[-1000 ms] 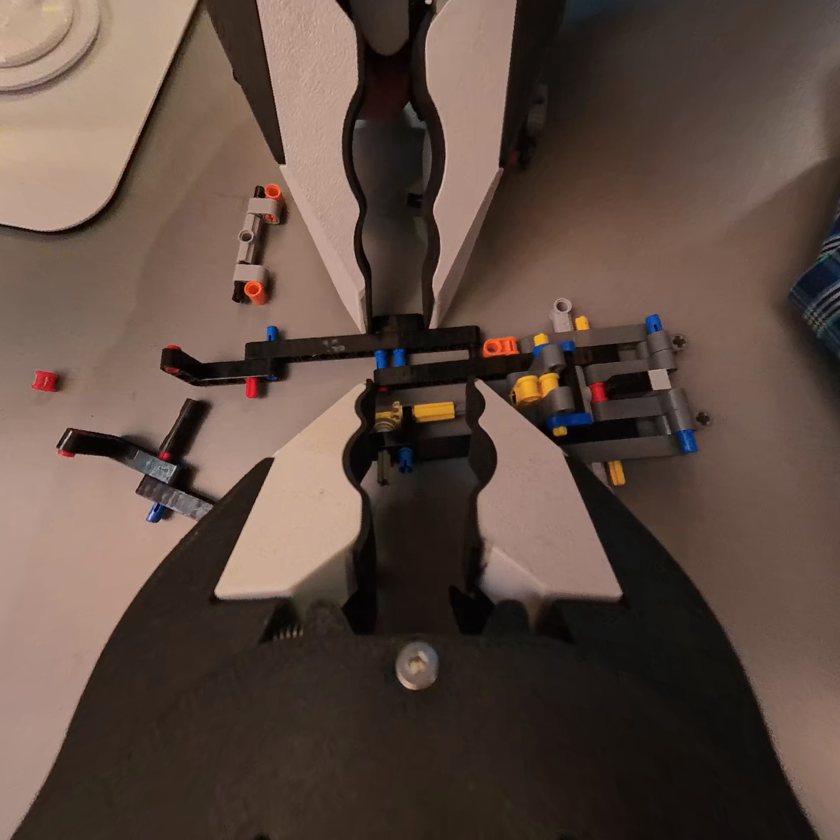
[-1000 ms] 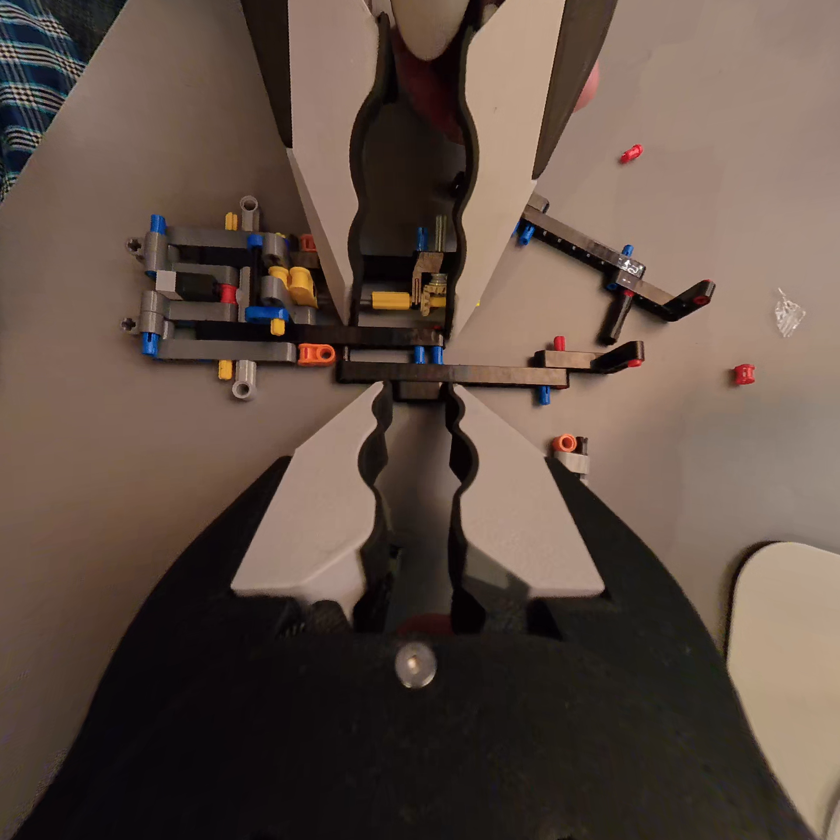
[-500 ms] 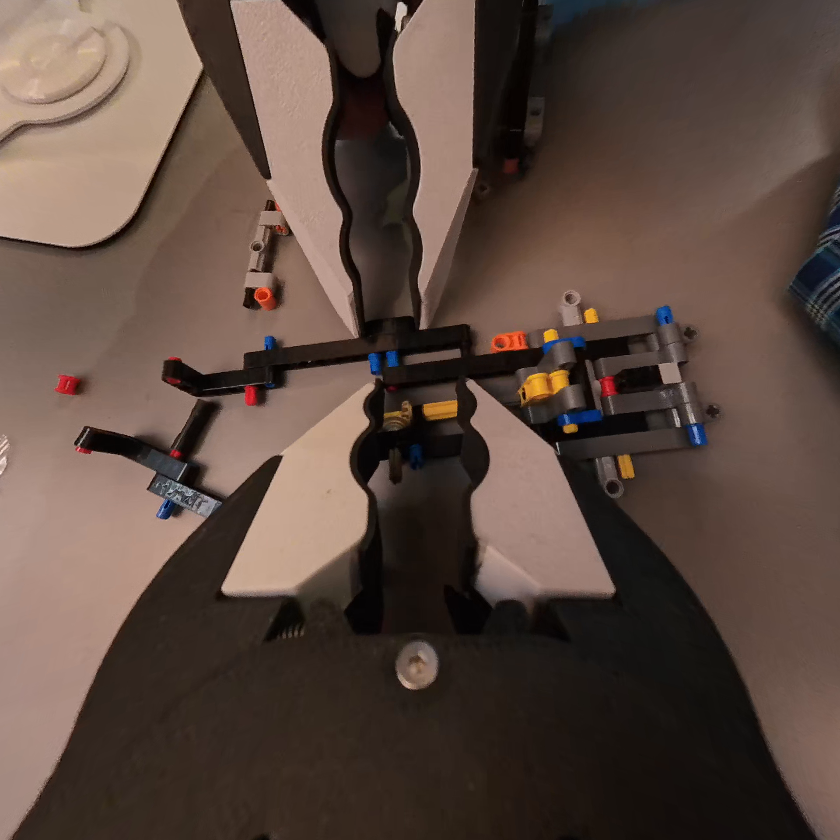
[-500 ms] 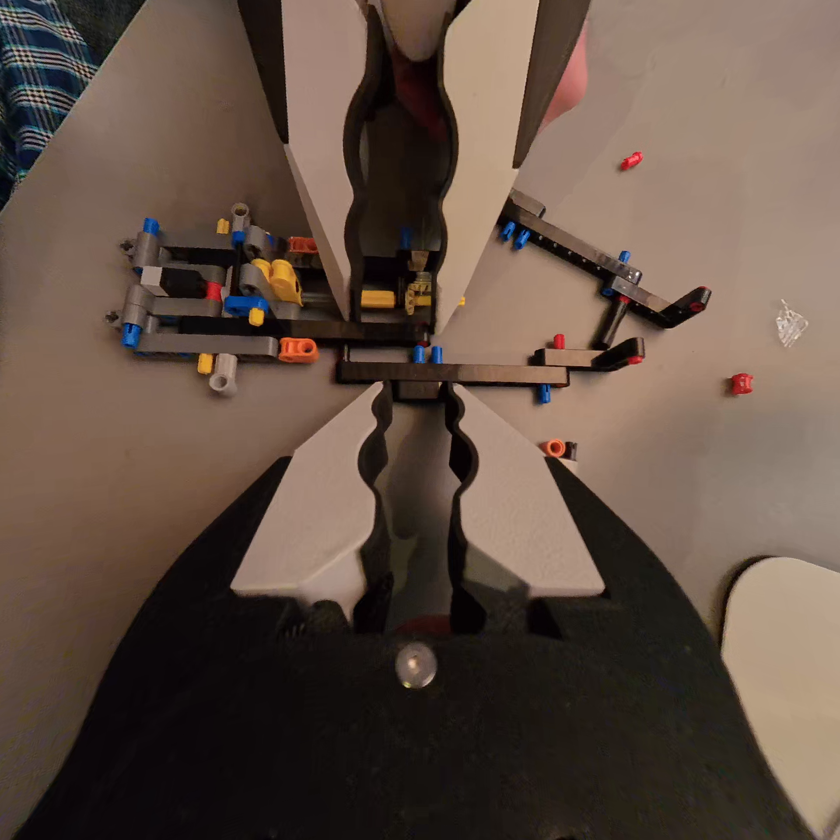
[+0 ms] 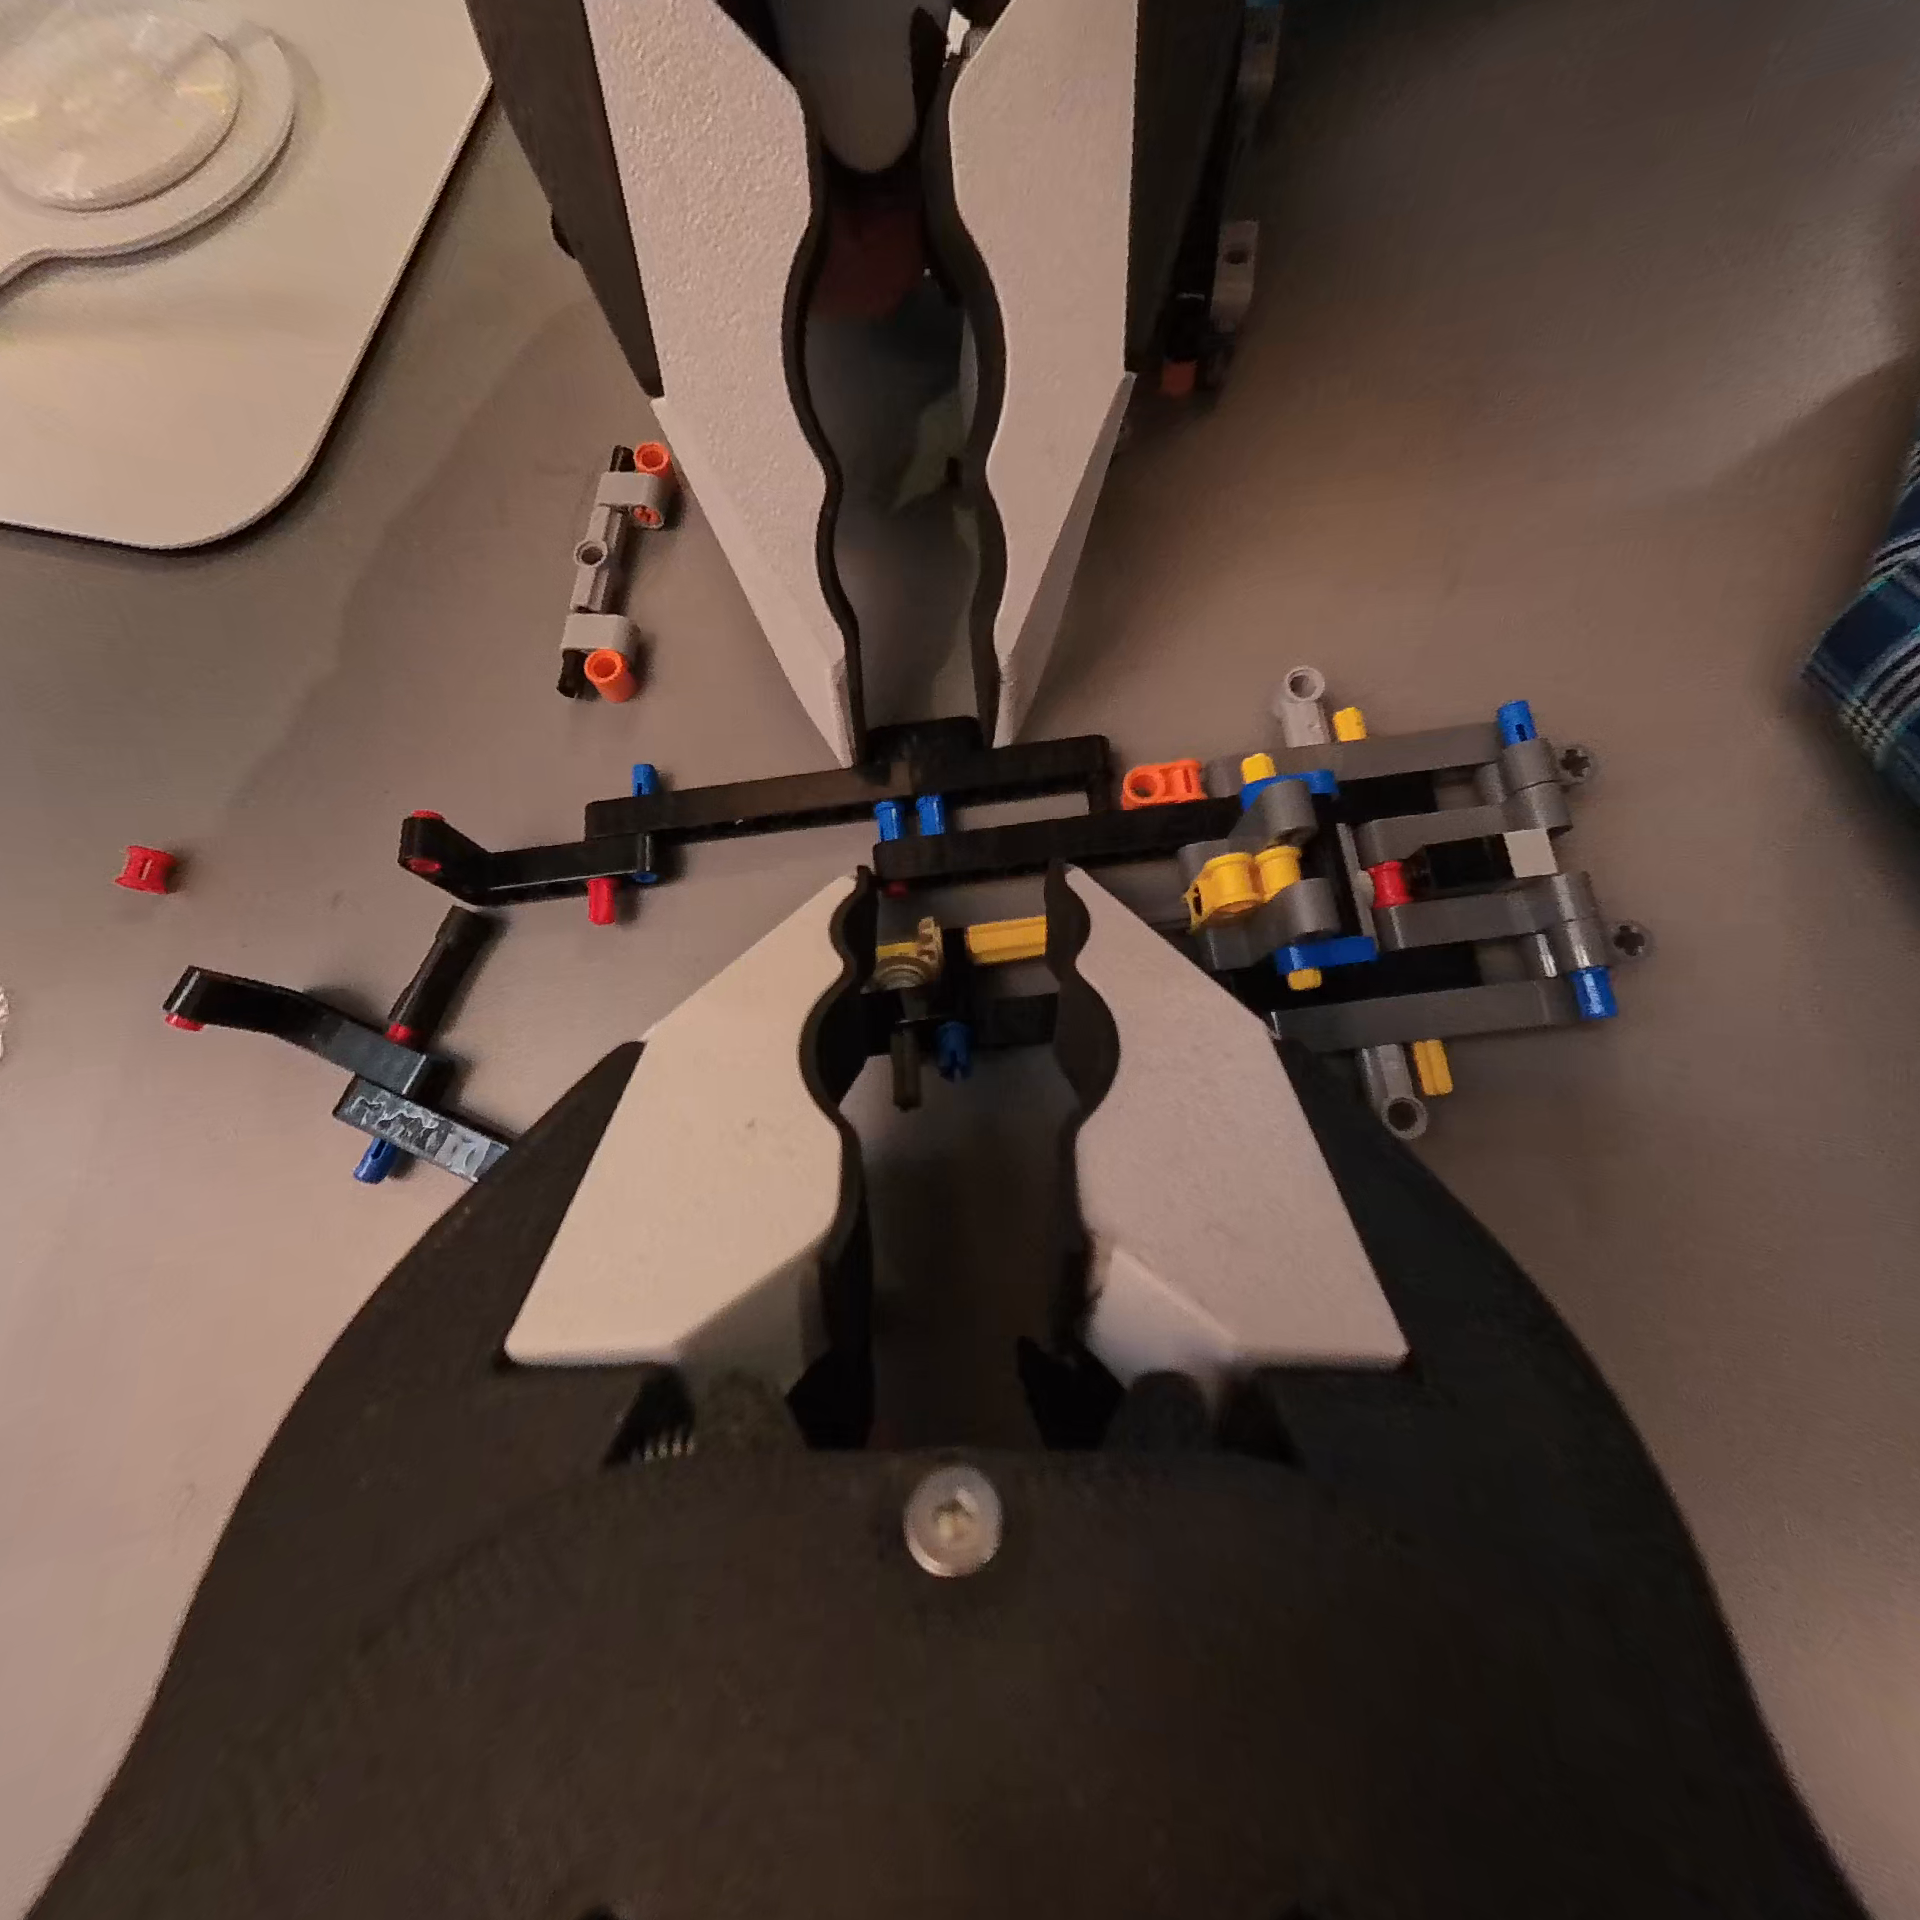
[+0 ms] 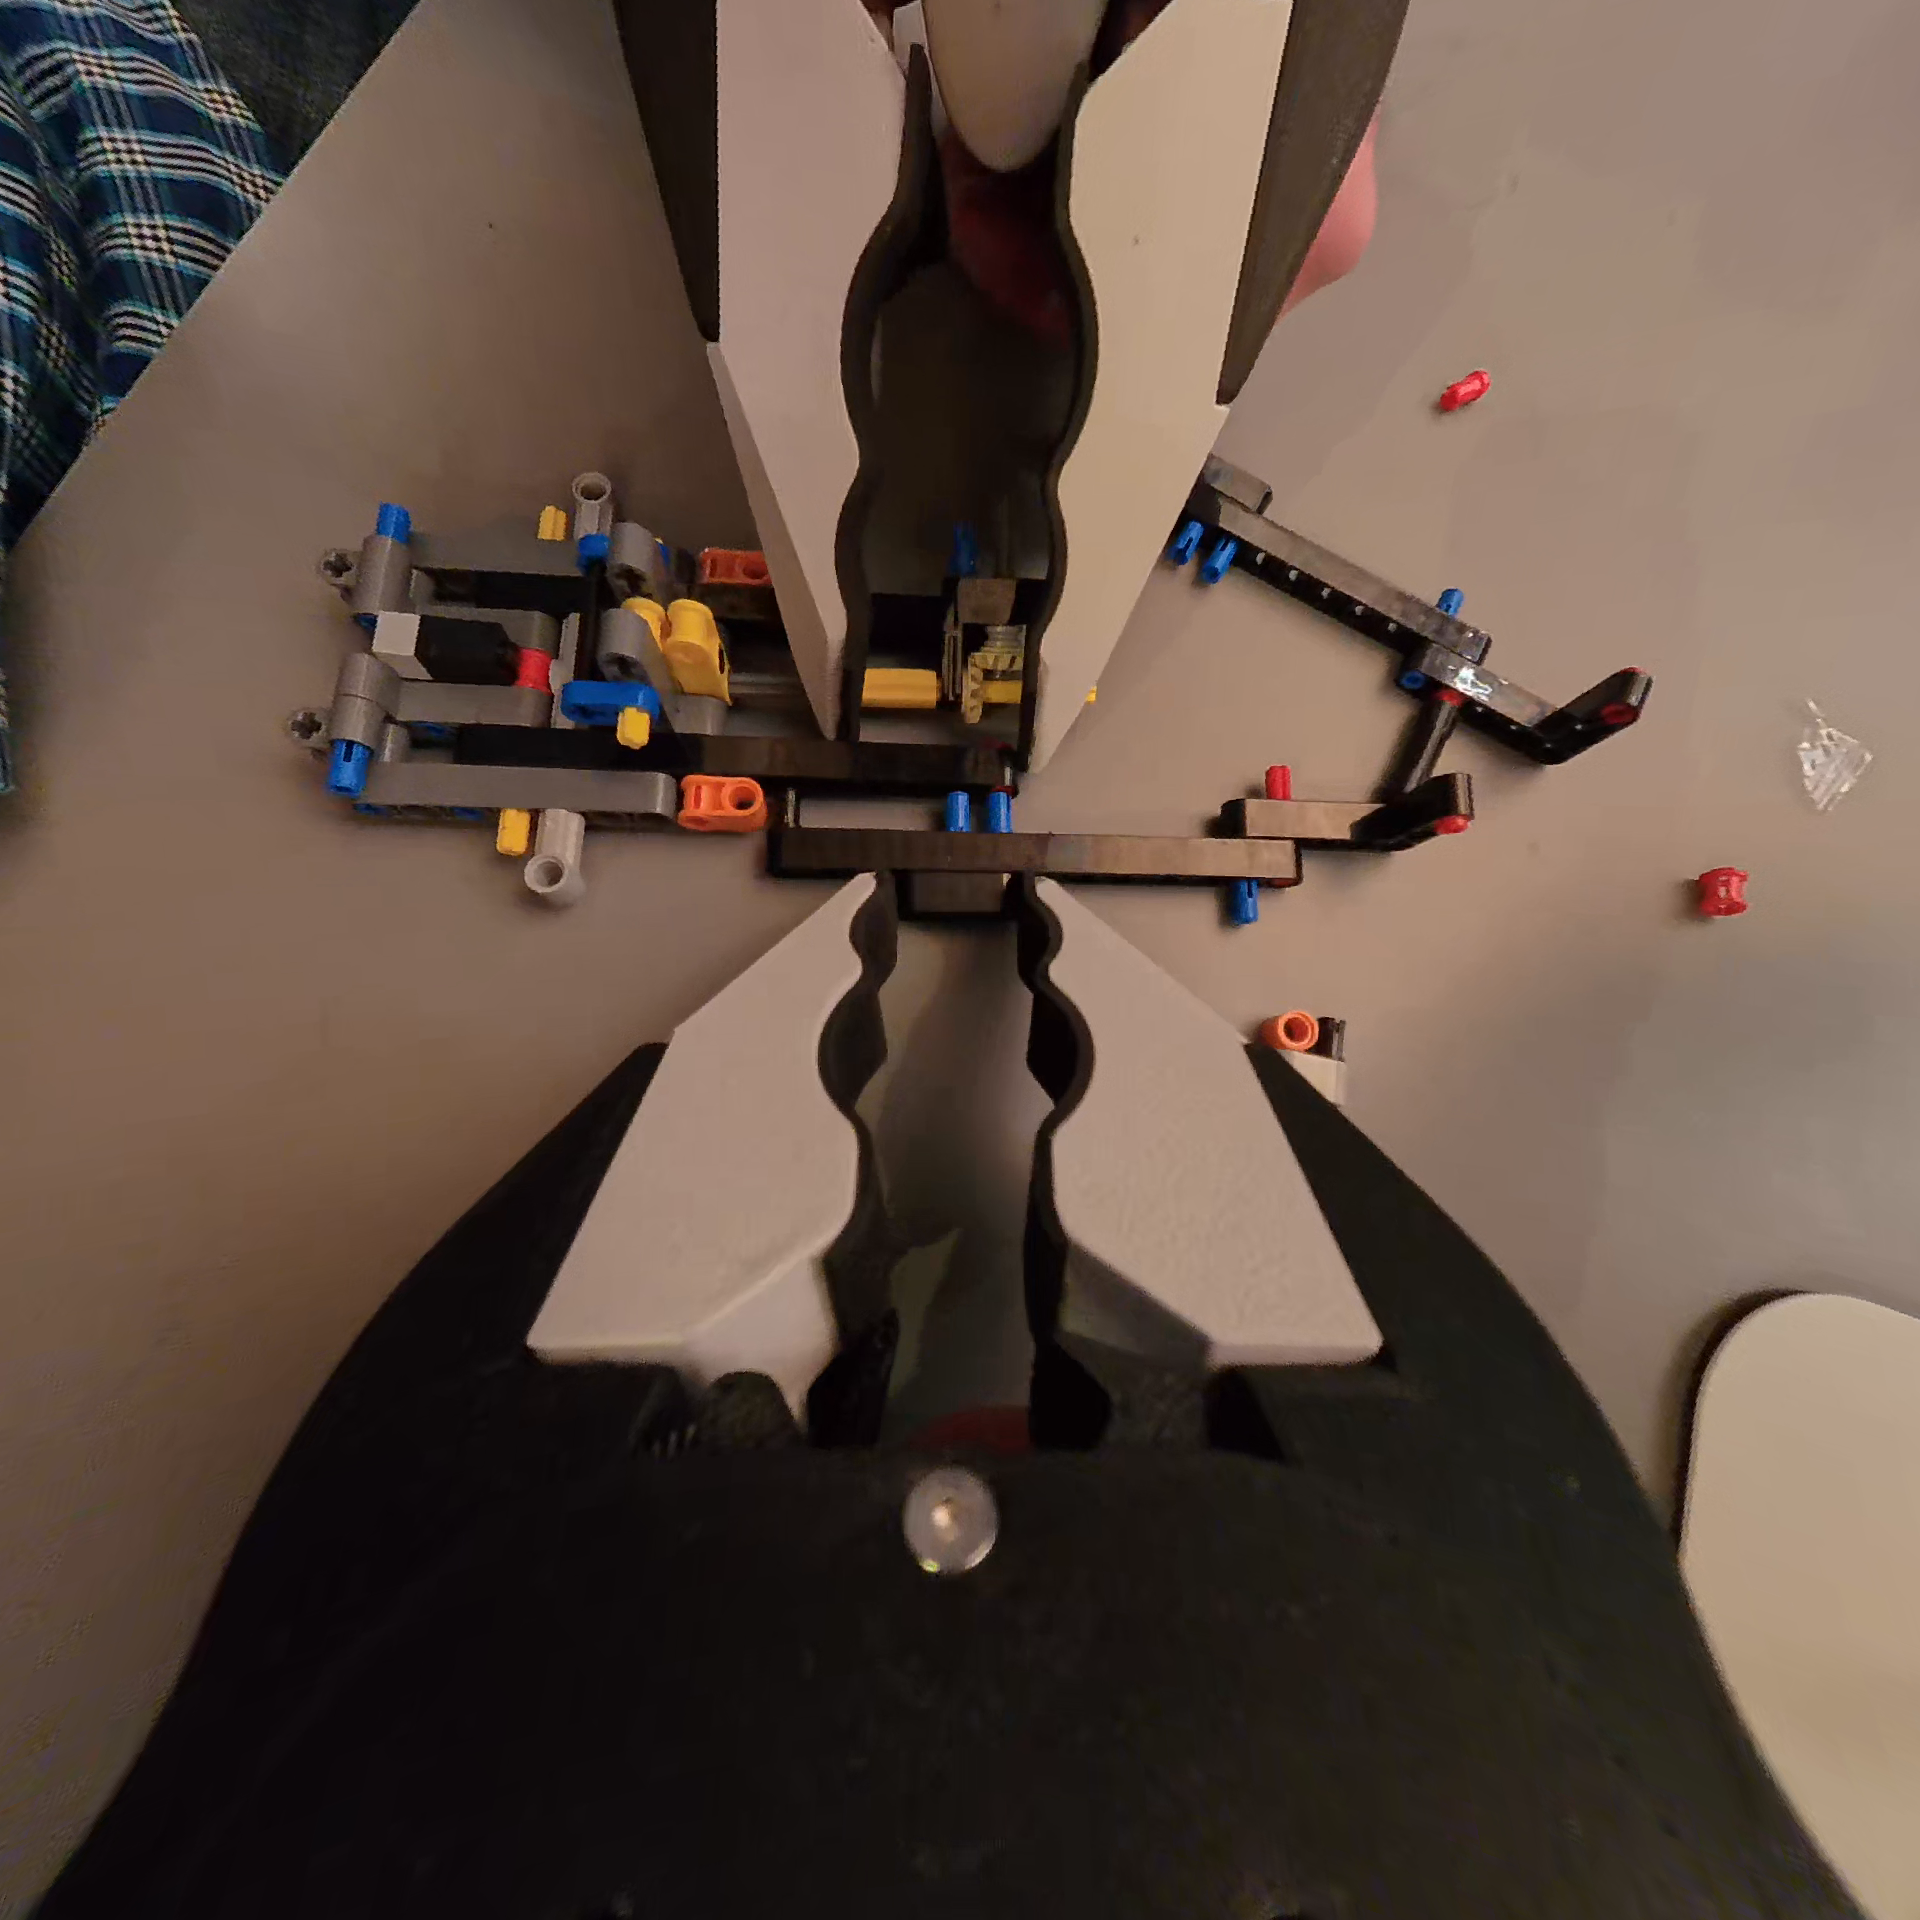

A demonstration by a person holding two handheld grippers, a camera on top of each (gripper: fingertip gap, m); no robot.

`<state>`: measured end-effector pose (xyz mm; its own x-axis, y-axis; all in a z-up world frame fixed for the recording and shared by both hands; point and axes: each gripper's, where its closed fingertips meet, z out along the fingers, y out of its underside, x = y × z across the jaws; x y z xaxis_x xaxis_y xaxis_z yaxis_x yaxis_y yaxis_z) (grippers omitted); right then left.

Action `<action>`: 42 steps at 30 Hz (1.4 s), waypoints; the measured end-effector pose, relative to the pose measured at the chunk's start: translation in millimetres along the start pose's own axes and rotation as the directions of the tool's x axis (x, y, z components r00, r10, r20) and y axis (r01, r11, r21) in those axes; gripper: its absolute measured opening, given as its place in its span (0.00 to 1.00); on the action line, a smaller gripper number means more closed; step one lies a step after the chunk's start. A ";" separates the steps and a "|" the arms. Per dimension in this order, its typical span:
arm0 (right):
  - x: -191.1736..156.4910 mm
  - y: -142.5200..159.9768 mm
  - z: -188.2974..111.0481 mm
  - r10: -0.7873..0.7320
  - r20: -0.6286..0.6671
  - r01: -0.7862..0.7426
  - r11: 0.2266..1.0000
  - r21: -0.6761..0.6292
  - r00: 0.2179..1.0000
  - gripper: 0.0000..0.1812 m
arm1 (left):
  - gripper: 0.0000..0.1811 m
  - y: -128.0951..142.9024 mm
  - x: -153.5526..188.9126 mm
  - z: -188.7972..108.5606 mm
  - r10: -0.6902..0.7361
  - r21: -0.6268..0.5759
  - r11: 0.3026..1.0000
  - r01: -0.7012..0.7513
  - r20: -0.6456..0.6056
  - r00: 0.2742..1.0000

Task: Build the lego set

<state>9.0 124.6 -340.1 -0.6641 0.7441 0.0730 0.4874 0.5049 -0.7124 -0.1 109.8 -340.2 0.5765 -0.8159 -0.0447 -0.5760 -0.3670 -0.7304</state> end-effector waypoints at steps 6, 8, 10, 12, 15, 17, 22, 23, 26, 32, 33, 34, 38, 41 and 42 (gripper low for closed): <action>-1.1 -0.8 -1.9 -0.006 0.005 0.006 1.000 0.005 1.000 0.11 | 0.17 -0.2 -0.4 -0.1 0.000 0.001 1.000 0.000 0.003 1.000; -1.7 0.0 -0.7 -0.013 0.003 0.013 1.000 -0.004 1.000 0.11 | 0.17 -0.2 0.1 -0.1 0.003 0.001 1.000 -0.003 0.003 1.000; -1.7 -0.1 -0.3 -0.018 0.000 0.018 1.000 -0.008 1.000 0.11 | 0.17 -0.1 0.1 -0.3 0.003 0.002 1.000 -0.003 0.003 1.000; -1.1 0.0 0.0 -0.021 -0.009 0.021 1.000 -0.012 1.000 0.11 | 0.17 -0.1 -0.6 -0.5 0.000 0.002 1.000 0.000 0.006 1.000; -0.5 0.1 -0.1 -0.019 -0.021 0.019 1.000 -0.019 1.000 0.11 | 0.17 -0.2 -0.7 -0.4 0.001 0.002 1.000 -0.001 0.007 1.000; 0.3 0.0 -0.2 -0.013 -0.030 0.012 1.000 -0.021 0.999 0.11 | 0.17 -0.2 -0.8 -0.7 0.002 0.003 1.000 -0.002 0.010 1.000; 0.1 0.3 -0.8 -0.003 -0.036 0.003 1.000 -0.008 0.999 0.11 | 0.17 -0.2 -1.2 -0.7 0.002 0.004 1.000 -0.002 0.013 1.000; 0.6 0.2 -0.8 0.005 -0.038 -0.005 1.000 -0.005 0.999 0.11 | 0.17 -0.2 -1.3 -0.7 0.001 0.003 1.000 -0.001 0.013 1.000; 0.9 -0.5 -0.9 0.015 -0.040 -0.014 1.000 0.008 0.999 0.11 | 0.17 -0.1 -1.5 -0.8 -0.001 0.003 1.000 0.001 0.013 1.000; 1.6 -1.7 -1.5 0.035 -0.045 -0.034 0.999 0.025 0.998 0.11 | 0.17 0.1 -1.8 -0.7 -0.004 0.002 1.000 0.004 0.013 1.000; 1.4 -1.5 -1.1 0.034 -0.048 -0.033 0.999 0.022 0.998 0.11 | 0.17 0.2 -1.9 -0.8 -0.003 0.002 1.000 0.003 0.014 1.000; 1.6 -1.3 -1.2 0.035 -0.050 -0.034 0.999 0.021 0.998 0.11 | 0.17 0.1 -2.1 -0.8 -0.003 0.002 1.000 0.003 0.015 1.000; 1.6 -2.0 -1.3 0.037 -0.058 -0.035 0.999 0.028 0.998 0.11 | 0.17 0.3 -2.0 -0.8 -0.003 0.002 1.000 0.003 0.014 1.000; 0.8 -1.5 -0.8 0.032 -0.062 -0.030 0.999 0.022 0.998 0.11 | 0.17 0.4 -1.5 -0.7 0.000 0.002 1.000 0.000 0.012 1.000; 0.7 -1.5 -0.7 0.030 -0.064 -0.029 0.999 0.018 0.998 0.11 | 0.17 0.4 -1.6 -0.7 0.000 0.002 1.000 0.000 0.012 1.000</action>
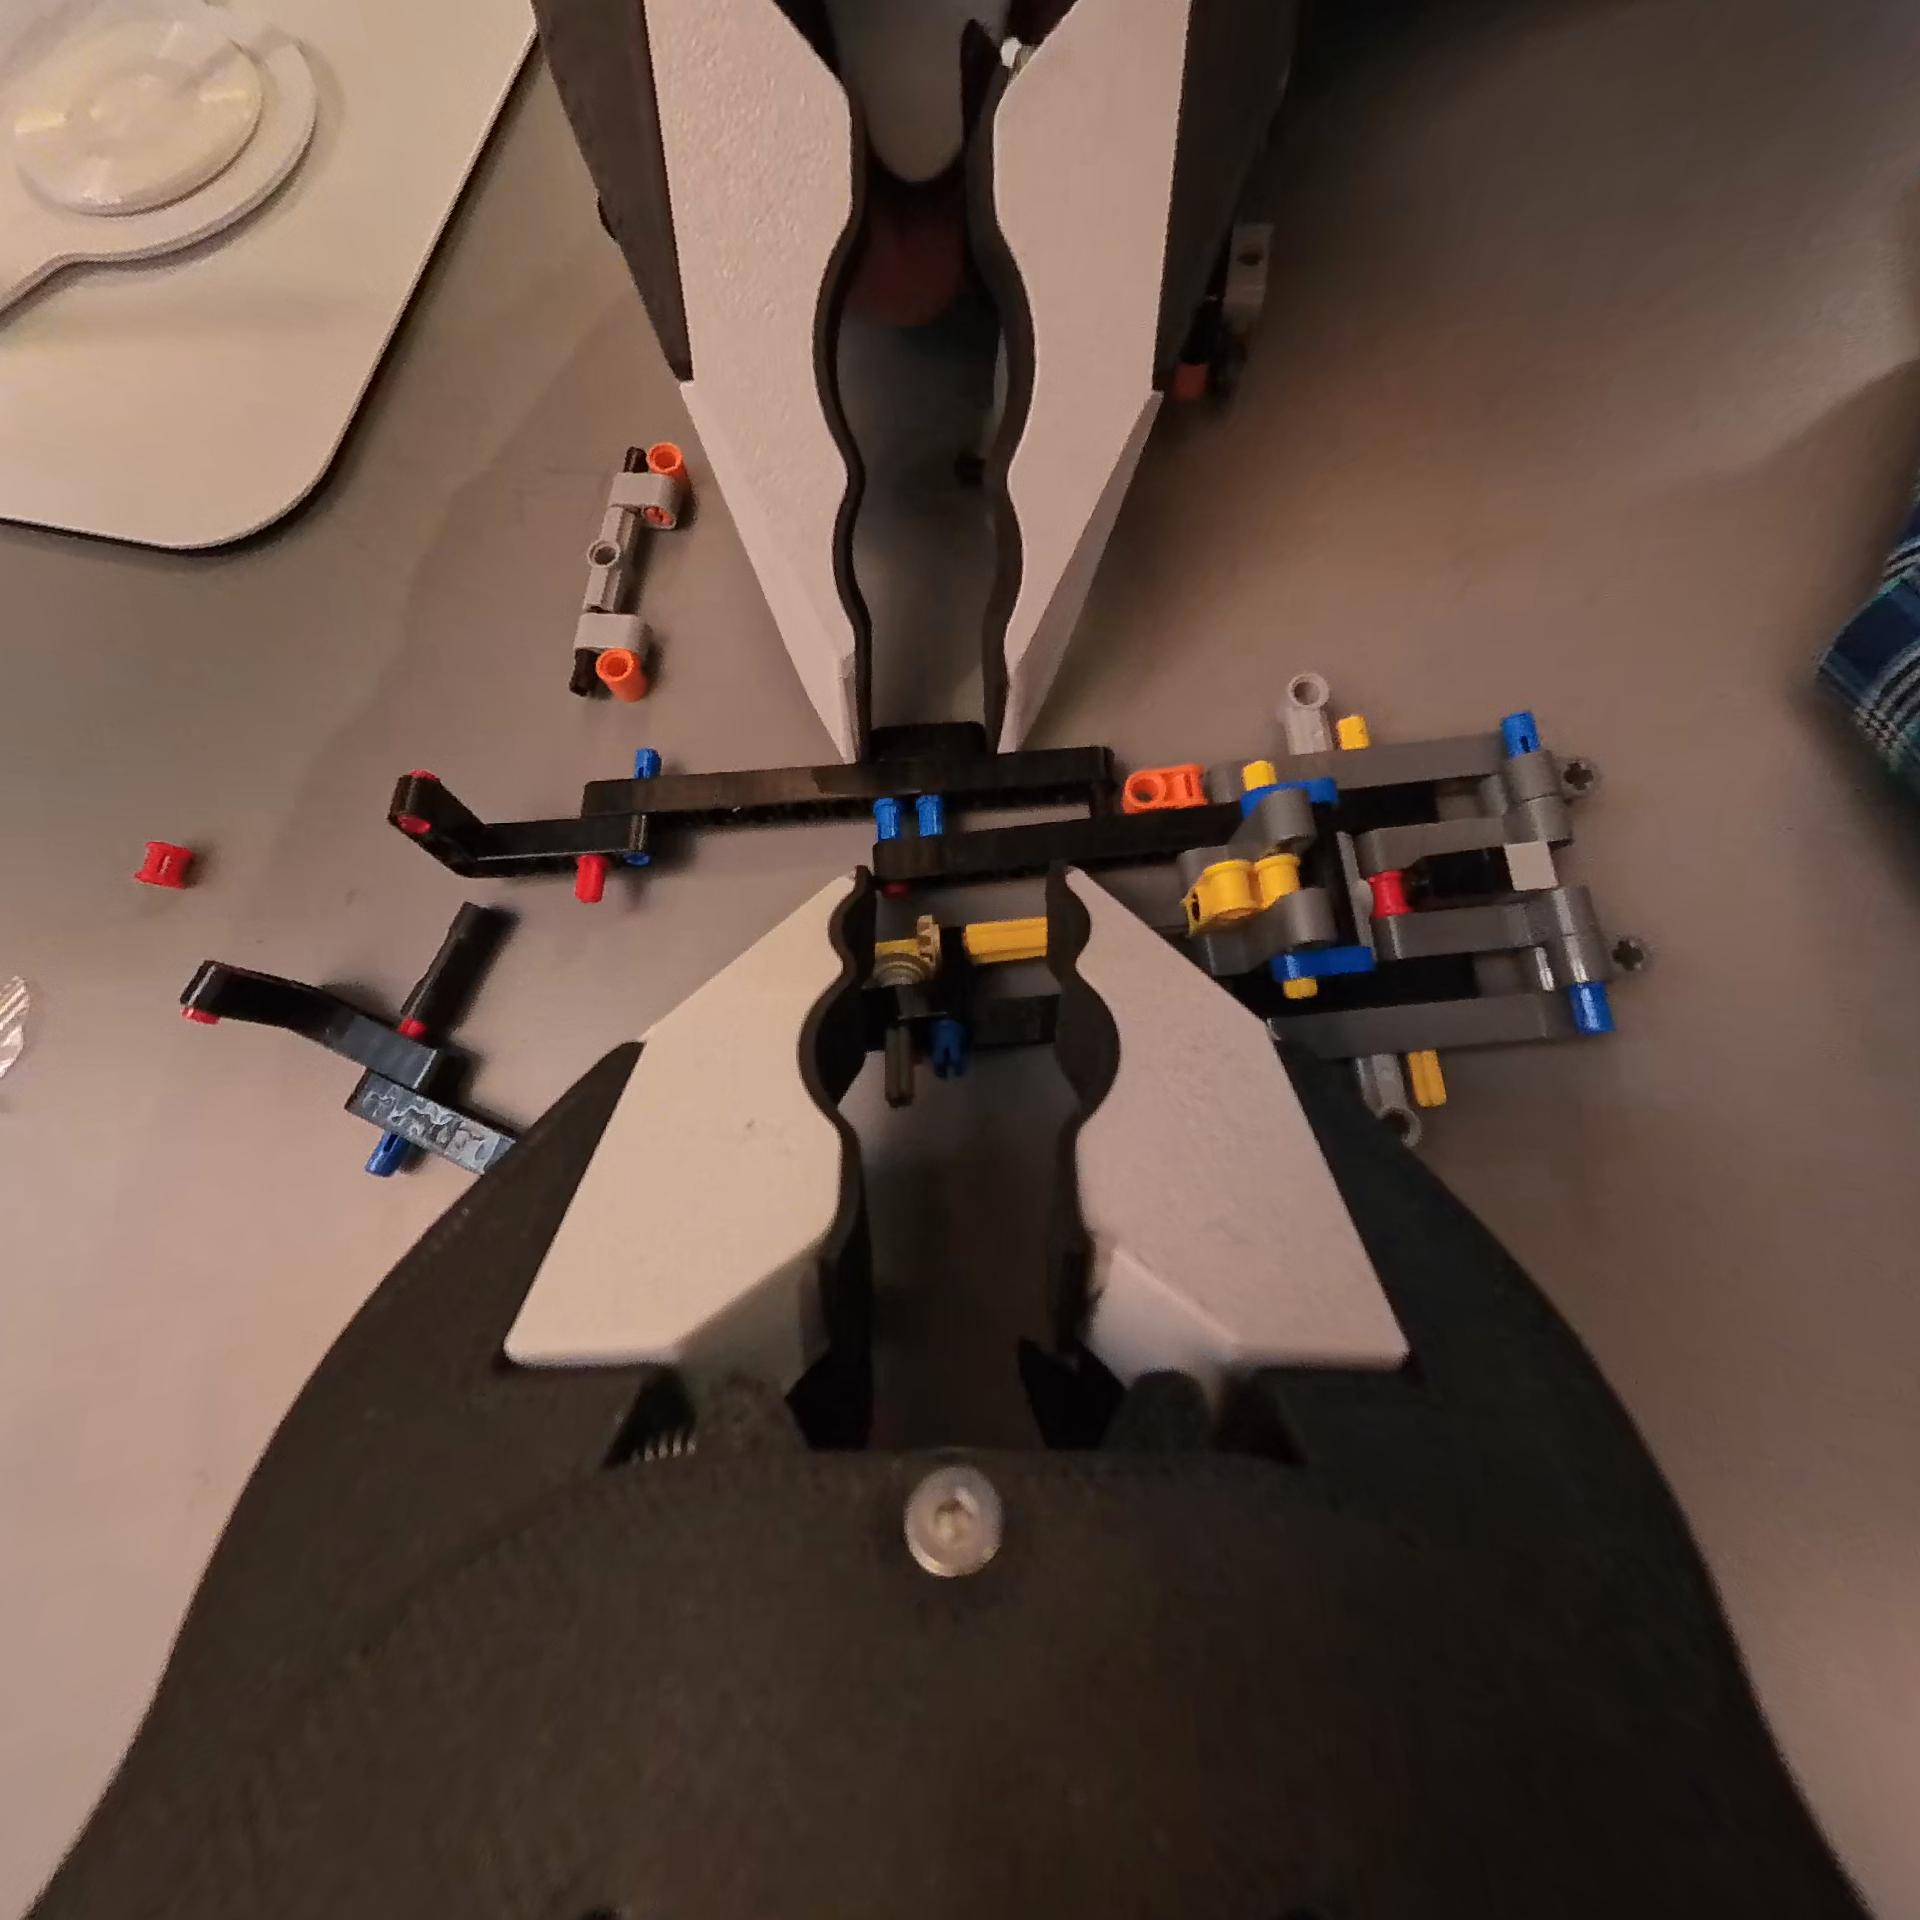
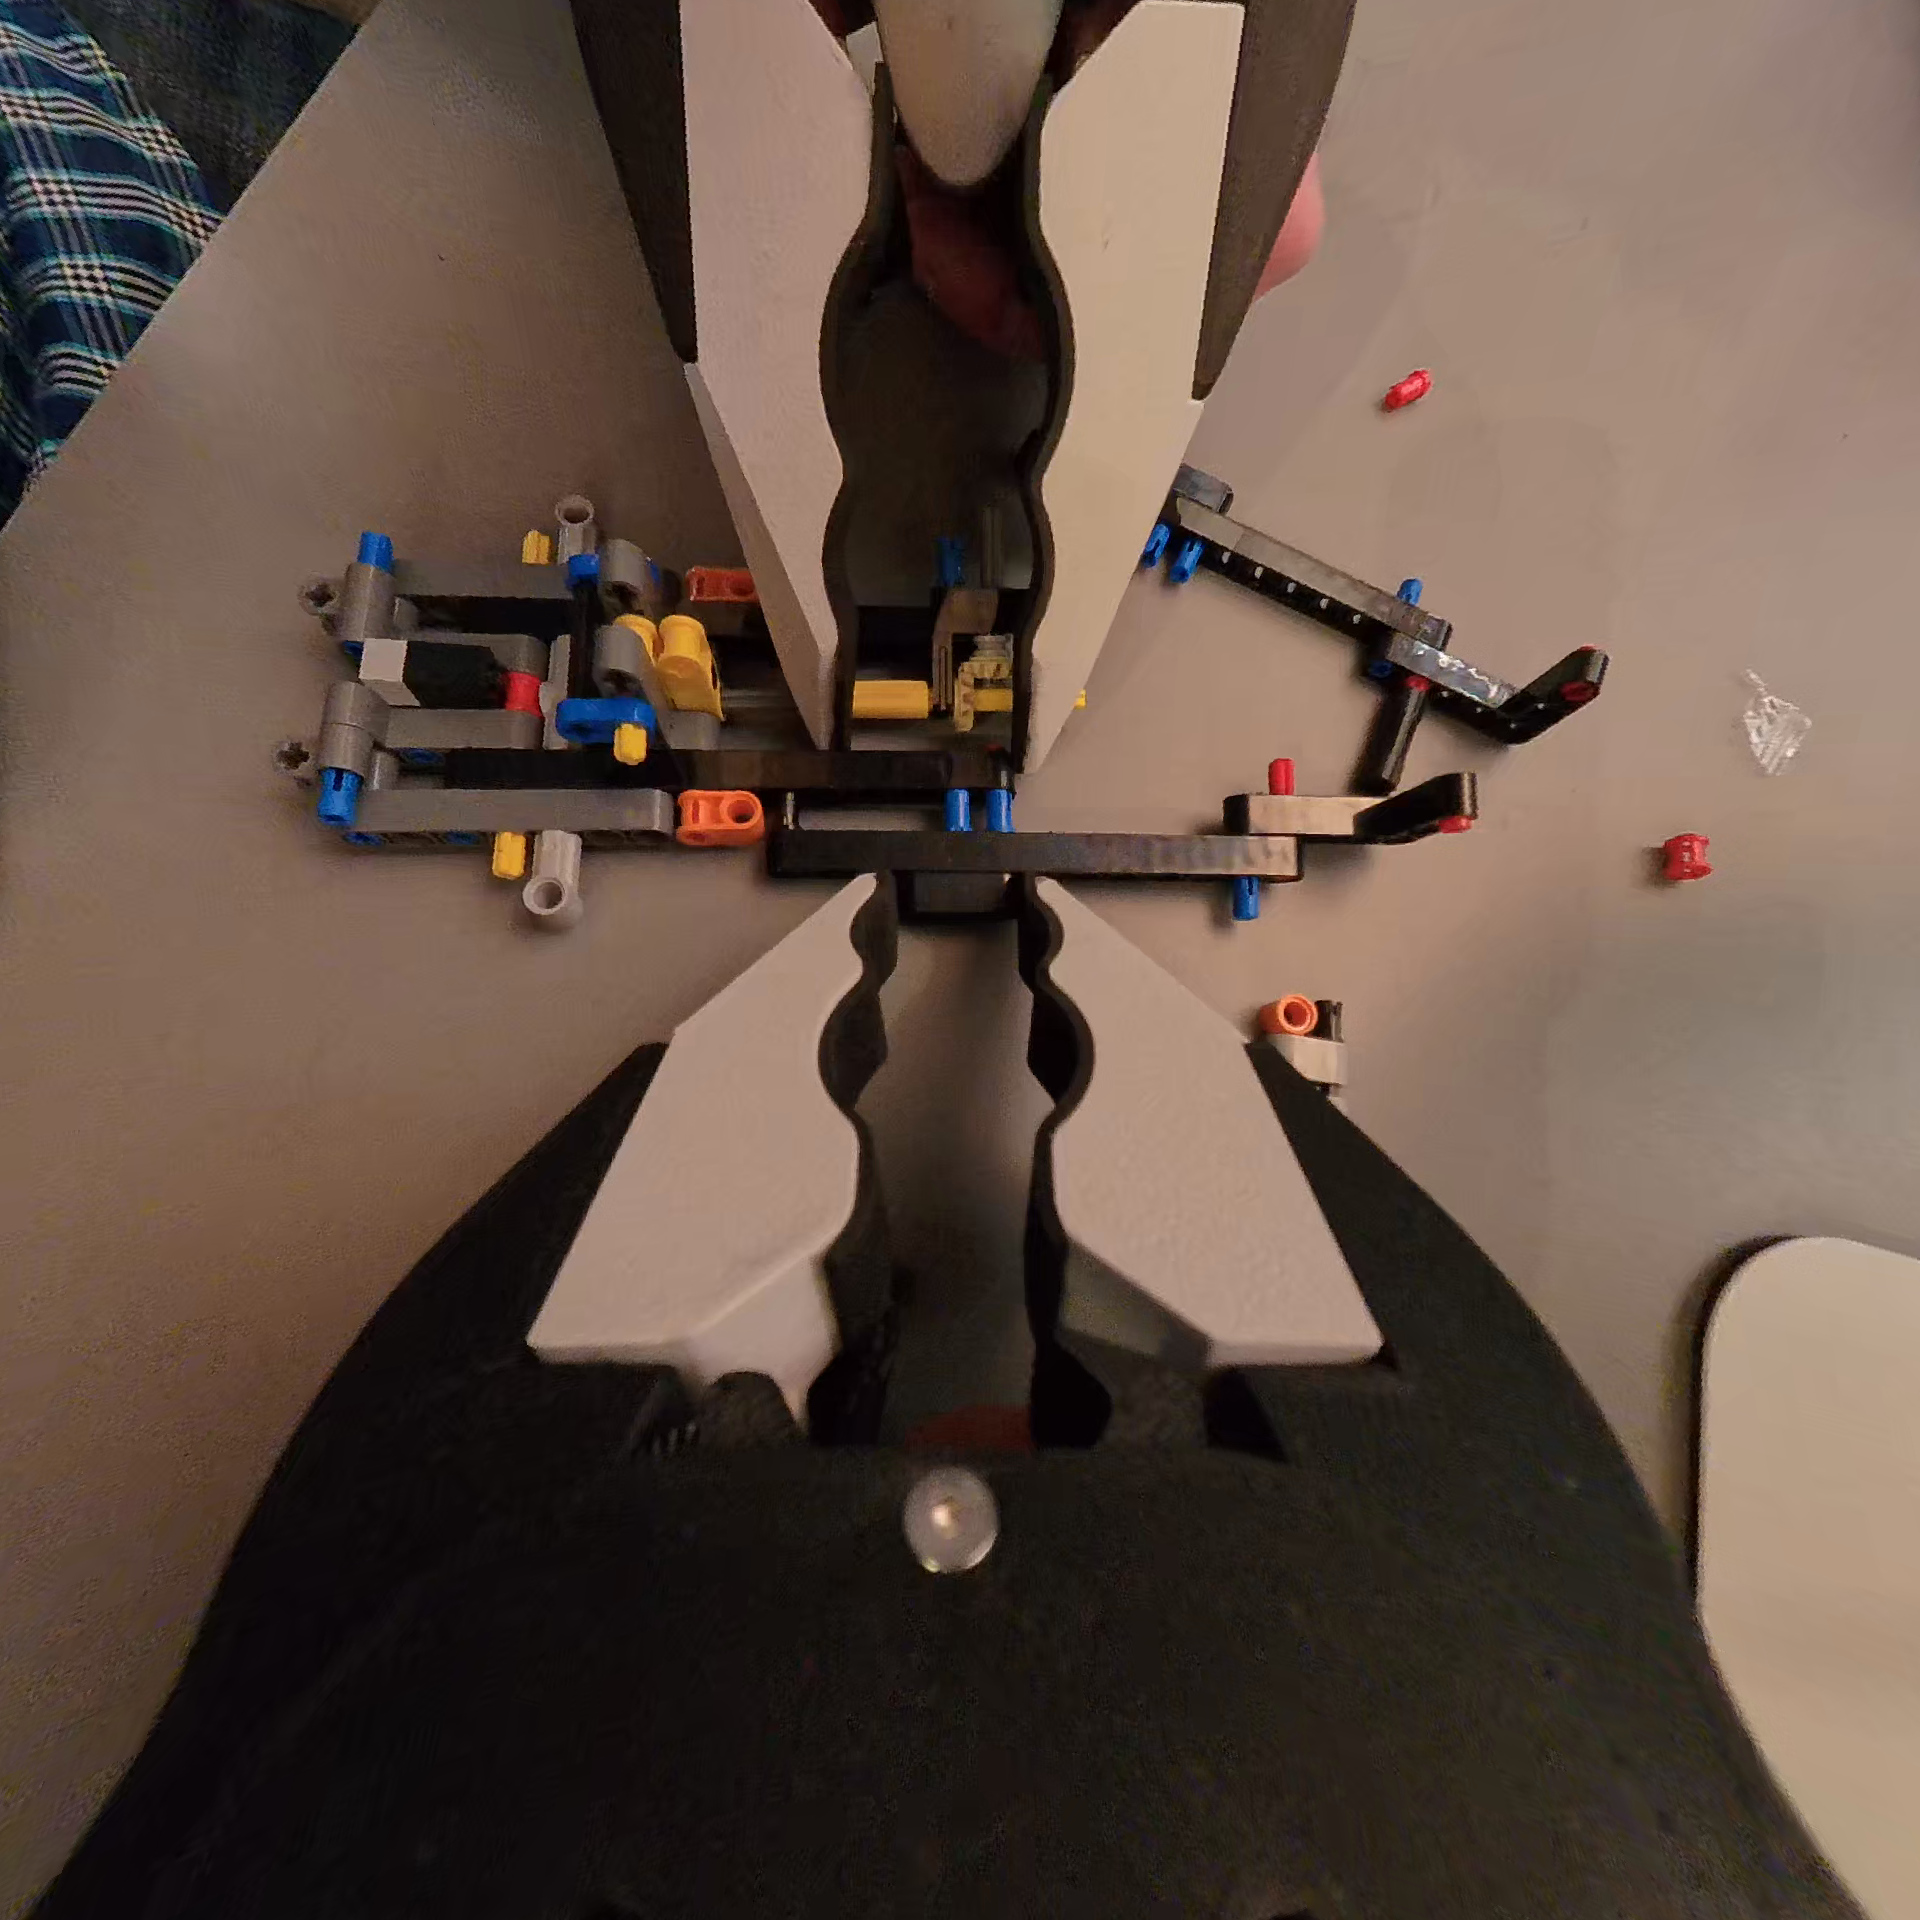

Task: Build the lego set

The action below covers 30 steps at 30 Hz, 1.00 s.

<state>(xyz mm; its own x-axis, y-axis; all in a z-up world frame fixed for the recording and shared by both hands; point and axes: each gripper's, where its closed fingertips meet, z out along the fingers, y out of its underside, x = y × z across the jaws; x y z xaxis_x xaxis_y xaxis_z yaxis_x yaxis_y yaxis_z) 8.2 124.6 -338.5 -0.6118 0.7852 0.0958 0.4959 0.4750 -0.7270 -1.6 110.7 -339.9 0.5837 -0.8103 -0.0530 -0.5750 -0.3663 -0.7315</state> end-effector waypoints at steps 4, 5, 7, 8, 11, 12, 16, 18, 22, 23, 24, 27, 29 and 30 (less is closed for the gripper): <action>-0.1 0.2 0.2 0.000 0.002 0.000 1.000 -0.005 1.000 0.11 | 0.17 0.1 0.0 -0.1 0.000 0.000 1.000 0.000 0.000 1.000; 0.0 0.3 0.1 0.002 0.003 -0.002 1.000 -0.005 1.000 0.11 | 0.17 0.0 -0.1 0.0 0.000 0.000 1.000 0.000 0.001 1.000; 0.1 0.4 0.1 0.003 0.004 -0.003 1.000 -0.005 1.000 0.11 | 0.17 0.0 -0.2 0.0 -0.001 0.001 1.000 0.001 0.000 1.000; 0.1 0.5 0.0 0.005 0.004 -0.005 1.000 -0.004 1.000 0.11 | 0.17 -0.1 -0.3 -0.1 -0.002 0.002 1.000 0.002 0.001 1.000; 0.6 0.4 -0.2 0.012 0.007 -0.012 1.000 0.000 1.000 0.11 | 0.17 -0.3 -0.7 -0.3 -0.003 0.004 1.000 0.003 0.003 1.000; 0.6 0.3 -0.1 0.014 0.008 -0.014 1.000 0.002 1.000 0.11 | 0.17 -0.5 -0.8 -0.5 -0.004 0.005 1.000 0.004 0.002 1.000; 2.3 1.4 -2.0 0.018 0.004 -0.018 1.000 0.000 1.000 0.11 | 0.19 -1.6 -1.4 -1.1 -0.013 0.015 1.000 0.013 -0.001 1.000; 3.8 2.0 -3.4 0.018 0.000 -0.018 1.000 0.000 1.000 0.11 | 0.20 -1.9 -1.7 -1.3 -0.016 0.017 1.000 0.016 0.000 1.000; 6.0 3.5 -6.3 0.018 -0.009 -0.018 1.000 -0.002 1.000 0.11 | 0.21 -2.5 -2.6 -1.8 -0.026 0.023 0.999 0.026 -0.001 1.000; 6.3 3.7 -7.4 0.016 -0.012 -0.016 1.000 -0.002 1.000 0.11 | 0.21 -2.8 -3.1 -2.0 -0.030 0.025 0.999 0.030 -0.001 1.000; 6.4 3.5 -8.5 0.014 -0.014 -0.014 1.000 -0.002 1.000 0.11 | 0.21 -3.1 -3.5 -2.4 -0.036 0.029 0.999 0.035 0.000 0.999; 7.2 2.8 -11.5 0.008 -0.026 -0.008 1.000 -0.005 1.000 0.11 | 0.21 -3.9 -4.8 -4.8 -0.055 0.041 0.998 0.055 -0.001 0.998; 6.8 2.3 -13.1 0.002 -0.031 -0.003 1.000 -0.006 1.000 0.11 | 0.21 -4.1 -6.3 -7.0 -0.067 0.048 0.997 0.066 0.005 0.998; 6.5 2.2 -13.7 0.001 -0.033 -0.002 1.000 -0.007 0.999 0.11 | 0.21 -3.9 -6.8 -8.1 -0.072 0.049 0.996 0.071 0.009 0.997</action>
